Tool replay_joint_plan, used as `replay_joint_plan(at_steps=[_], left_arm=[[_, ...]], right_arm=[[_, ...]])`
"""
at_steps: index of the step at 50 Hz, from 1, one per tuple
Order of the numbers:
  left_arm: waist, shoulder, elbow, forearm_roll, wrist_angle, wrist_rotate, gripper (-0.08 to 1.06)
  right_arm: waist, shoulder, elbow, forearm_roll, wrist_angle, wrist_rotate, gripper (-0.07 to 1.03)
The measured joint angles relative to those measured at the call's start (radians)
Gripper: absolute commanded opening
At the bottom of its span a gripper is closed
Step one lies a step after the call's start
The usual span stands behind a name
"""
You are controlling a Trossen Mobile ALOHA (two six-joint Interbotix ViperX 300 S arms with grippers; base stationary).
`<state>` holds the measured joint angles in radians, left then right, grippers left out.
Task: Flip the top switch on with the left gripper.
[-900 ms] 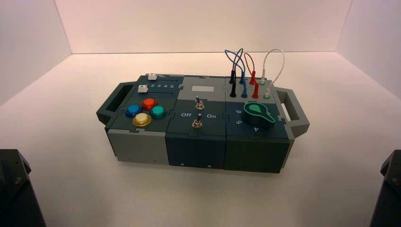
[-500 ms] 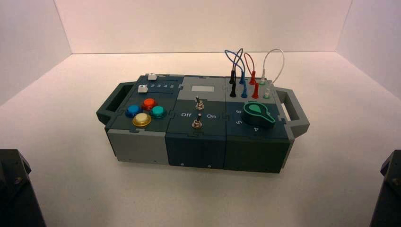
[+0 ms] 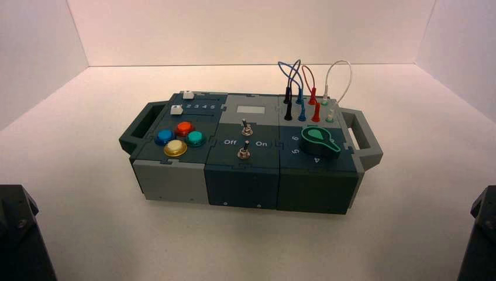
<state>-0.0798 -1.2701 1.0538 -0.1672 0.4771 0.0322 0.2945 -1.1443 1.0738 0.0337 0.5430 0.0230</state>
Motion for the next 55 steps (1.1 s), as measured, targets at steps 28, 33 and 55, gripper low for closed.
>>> replay_joint_plan(at_steps=[28, 33, 55], left_arm=[[-0.152, 0.212, -0.115, 0.000, 0.249, 0.002, -0.03], [-0.190, 0.284, -0.140, 0.000, 0.299, 0.002, -0.03], [-0.360, 0.557, -0.192, 0.000, 0.321, 0.000, -0.03]], right_arm=[[0.023, 0.480, -0.080, 0.118, 0.206, 0.000, -0.02], [0.058, 0.554, -0.080, 0.152, 0.209, -0.002, -0.02], [0.084, 0.727, -0.069, 0.193, 0.169, 0.006, -0.02]])
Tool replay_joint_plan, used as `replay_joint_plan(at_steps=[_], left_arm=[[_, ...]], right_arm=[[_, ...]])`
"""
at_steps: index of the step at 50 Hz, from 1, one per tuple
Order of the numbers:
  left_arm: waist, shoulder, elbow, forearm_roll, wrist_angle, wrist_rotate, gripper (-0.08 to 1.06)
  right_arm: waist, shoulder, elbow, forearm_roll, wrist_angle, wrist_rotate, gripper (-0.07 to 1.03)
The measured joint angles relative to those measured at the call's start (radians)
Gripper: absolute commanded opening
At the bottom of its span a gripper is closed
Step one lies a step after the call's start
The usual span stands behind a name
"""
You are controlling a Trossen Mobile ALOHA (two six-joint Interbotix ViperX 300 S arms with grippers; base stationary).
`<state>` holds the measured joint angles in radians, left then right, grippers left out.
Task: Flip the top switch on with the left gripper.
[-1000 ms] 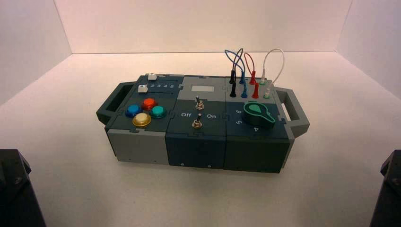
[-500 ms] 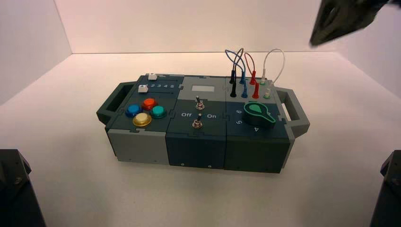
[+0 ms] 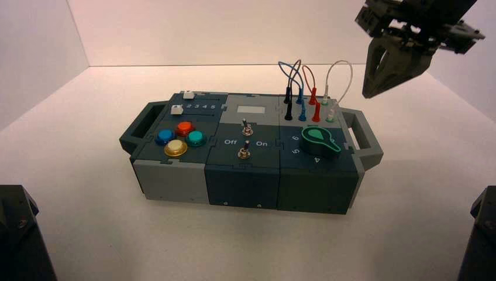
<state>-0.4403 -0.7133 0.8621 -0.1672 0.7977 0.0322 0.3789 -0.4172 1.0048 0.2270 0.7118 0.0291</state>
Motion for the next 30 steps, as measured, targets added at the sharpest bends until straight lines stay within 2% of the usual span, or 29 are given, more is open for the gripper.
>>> replay_joint_plan(at_steps=[18, 30], left_arm=[[-0.003, 0.095, -0.057, 0.000, 0.026, 0.000, -0.03], [-0.077, 0.207, -0.094, 0.002, 0.087, -0.008, -0.03]], right_arm=[[-0.003, 0.127, 0.003, 0.009, -0.078, 0.011, -0.02], [-0.005, 0.232, 0.002, 0.011, -0.115, 0.011, -0.02]])
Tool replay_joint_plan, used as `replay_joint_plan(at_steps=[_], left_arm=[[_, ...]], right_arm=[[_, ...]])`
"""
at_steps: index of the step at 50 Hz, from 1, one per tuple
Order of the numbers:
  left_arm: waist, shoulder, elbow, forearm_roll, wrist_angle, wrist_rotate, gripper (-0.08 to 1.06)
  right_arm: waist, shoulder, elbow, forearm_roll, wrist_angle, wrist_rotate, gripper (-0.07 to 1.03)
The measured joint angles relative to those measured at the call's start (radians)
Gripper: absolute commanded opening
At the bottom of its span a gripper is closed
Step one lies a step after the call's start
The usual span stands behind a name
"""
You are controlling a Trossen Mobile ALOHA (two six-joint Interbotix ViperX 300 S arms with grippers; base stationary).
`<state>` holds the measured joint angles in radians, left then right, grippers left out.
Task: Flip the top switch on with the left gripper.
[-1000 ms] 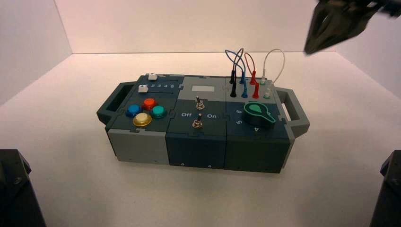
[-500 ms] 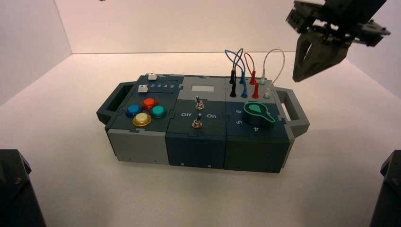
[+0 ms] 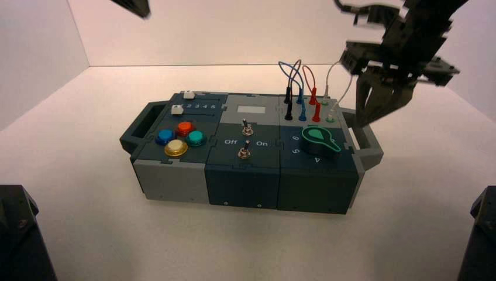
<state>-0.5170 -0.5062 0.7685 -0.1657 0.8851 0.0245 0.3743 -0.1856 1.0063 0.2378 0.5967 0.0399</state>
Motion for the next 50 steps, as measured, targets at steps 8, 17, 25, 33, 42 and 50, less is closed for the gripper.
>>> replay_joint_plan(at_steps=[8, 17, 25, 33, 42, 50], left_arm=[[-0.064, 0.040, -0.020, -0.002, 0.035, -0.017, -0.03], [-0.115, 0.054, -0.026, -0.002, 0.097, -0.040, -0.03], [-0.141, 0.057, -0.026, -0.003, 0.120, -0.077, -0.03], [-0.166, 0.095, -0.023, -0.008, 0.124, -0.098, -0.03], [-0.187, 0.183, -0.029, -0.012, 0.124, -0.109, -0.03], [-0.202, 0.285, -0.063, -0.017, 0.120, -0.146, -0.03]], right_arm=[[0.002, 0.037, 0.000, 0.002, -0.028, 0.000, -0.02], [0.006, 0.057, 0.000, 0.009, -0.044, -0.002, -0.02], [0.006, 0.077, -0.006, 0.009, -0.058, -0.002, -0.02], [0.006, 0.104, -0.017, 0.009, -0.060, 0.000, -0.02], [0.005, 0.129, -0.032, 0.011, -0.060, 0.000, -0.02], [-0.003, 0.152, -0.048, 0.009, -0.067, 0.000, -0.02]])
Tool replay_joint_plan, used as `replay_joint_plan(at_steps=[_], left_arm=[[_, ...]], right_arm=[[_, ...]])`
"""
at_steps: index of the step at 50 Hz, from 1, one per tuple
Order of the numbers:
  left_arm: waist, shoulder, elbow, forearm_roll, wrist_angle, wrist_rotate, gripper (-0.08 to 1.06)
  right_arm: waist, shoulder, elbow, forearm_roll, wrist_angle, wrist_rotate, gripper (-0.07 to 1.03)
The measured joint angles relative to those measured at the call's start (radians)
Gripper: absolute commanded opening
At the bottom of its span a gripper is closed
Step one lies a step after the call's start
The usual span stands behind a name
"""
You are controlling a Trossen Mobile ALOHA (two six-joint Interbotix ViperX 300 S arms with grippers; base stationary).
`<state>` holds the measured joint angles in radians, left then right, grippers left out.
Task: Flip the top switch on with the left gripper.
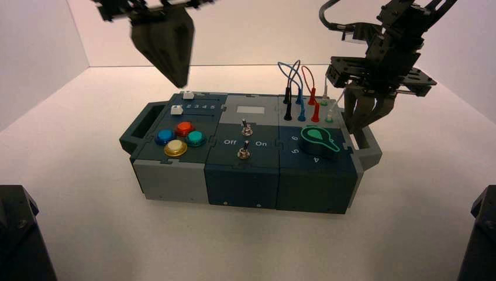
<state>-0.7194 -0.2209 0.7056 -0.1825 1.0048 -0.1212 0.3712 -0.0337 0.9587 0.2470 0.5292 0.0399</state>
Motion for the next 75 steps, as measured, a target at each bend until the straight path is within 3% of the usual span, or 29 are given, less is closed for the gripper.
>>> replay_joint_plan(at_steps=[24, 44, 57, 65, 75], left_arm=[[-0.020, 0.216, -0.135, 0.000, 0.025, -0.123, -0.03], [-0.055, 0.299, -0.186, 0.008, 0.026, -0.207, -0.03], [-0.109, 0.322, -0.189, 0.028, -0.008, -0.285, -0.03], [-0.140, 0.341, -0.189, 0.029, -0.029, -0.308, -0.03], [-0.150, 0.345, -0.175, 0.029, -0.043, -0.313, -0.03]], right_arm=[[-0.002, 0.000, -0.002, 0.000, -0.005, 0.000, -0.02], [0.000, 0.000, 0.000, -0.005, -0.011, 0.000, -0.02], [0.000, 0.000, 0.002, -0.005, -0.018, 0.000, -0.02], [0.000, 0.000, 0.003, -0.006, -0.025, -0.002, -0.02], [0.000, 0.000, 0.003, -0.006, -0.029, -0.003, -0.02]])
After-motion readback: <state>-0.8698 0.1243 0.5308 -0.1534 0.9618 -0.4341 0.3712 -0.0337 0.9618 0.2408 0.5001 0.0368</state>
